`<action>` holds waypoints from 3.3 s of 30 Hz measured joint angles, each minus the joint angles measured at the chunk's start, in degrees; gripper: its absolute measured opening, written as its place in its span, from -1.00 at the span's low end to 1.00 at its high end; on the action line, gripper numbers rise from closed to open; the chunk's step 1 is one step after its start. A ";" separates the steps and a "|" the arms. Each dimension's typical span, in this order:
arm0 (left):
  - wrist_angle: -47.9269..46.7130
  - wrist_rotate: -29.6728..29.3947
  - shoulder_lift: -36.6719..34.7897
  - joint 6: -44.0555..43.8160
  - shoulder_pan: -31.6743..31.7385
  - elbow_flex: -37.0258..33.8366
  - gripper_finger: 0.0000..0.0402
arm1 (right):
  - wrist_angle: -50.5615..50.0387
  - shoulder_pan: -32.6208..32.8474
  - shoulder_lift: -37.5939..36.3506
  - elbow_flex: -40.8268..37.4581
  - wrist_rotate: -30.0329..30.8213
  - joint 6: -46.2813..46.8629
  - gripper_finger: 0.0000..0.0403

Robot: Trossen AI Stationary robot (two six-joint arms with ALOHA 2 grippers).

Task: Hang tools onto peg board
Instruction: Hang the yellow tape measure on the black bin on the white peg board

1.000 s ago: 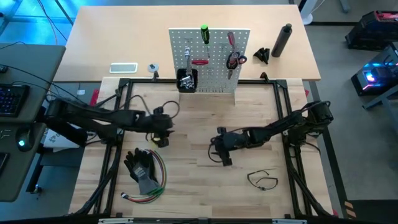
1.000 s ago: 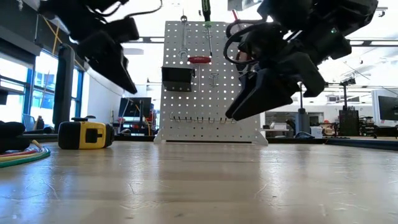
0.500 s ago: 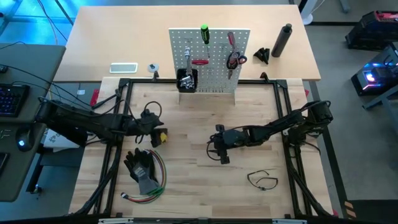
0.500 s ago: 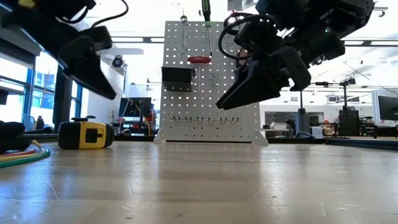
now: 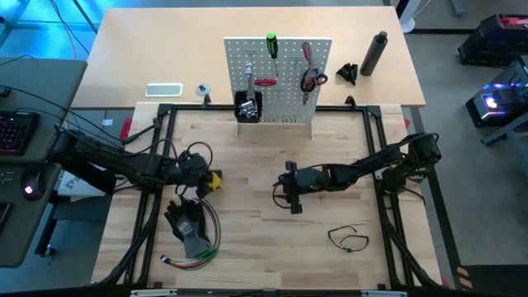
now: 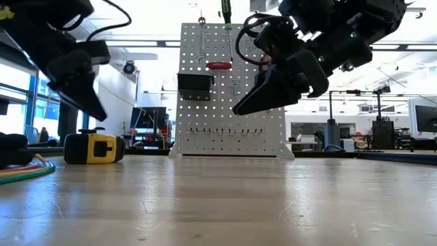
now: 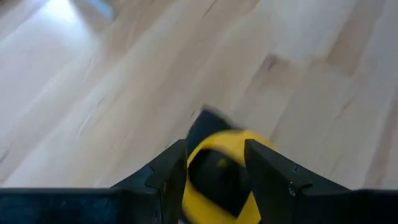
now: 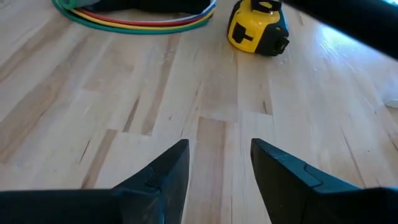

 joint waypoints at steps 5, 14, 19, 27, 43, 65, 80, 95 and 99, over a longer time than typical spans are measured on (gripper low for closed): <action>-4.16 -0.45 0.00 -4.67 -1.21 0.00 -0.23 | 0.09 0.00 0.02 0.00 0.00 -0.15 -0.17; -8.33 -1.81 0.01 -6.36 -2.93 2.96 -0.23 | 0.46 0.00 0.04 0.00 0.00 -0.17 -0.17; -9.92 0.39 0.38 -9.14 -2.95 2.99 -0.23 | 0.49 -0.14 0.04 0.00 -0.02 -0.24 -0.17; -6.47 3.64 4.22 -9.94 -2.97 3.02 -0.23 | 0.51 -0.63 0.04 0.00 -1.00 -0.20 -0.17; 12.89 0.81 18.65 -6.43 -2.77 3.16 -0.23 | 0.46 -0.61 0.04 0.01 -2.60 -0.19 -0.17; 38.47 4.39 27.69 7.30 1.38 3.67 -0.23 | 0.44 -0.61 0.06 0.00 -2.58 -0.17 -0.17; 18.25 2.08 22.79 14.77 -0.81 13.39 -0.23 | -0.90 -1.00 0.06 0.00 -2.58 -1.59 -0.17; -5.33 -1.92 22.55 -1.66 -6.92 14.32 -0.23 | 2.41 -6.78 5.09 0.02 -7.37 -2.67 -0.17; -6.58 -5.04 22.56 -4.05 -8.92 14.29 -0.23 | 5.60 -7.89 8.30 0.02 -8.87 -1.66 -0.17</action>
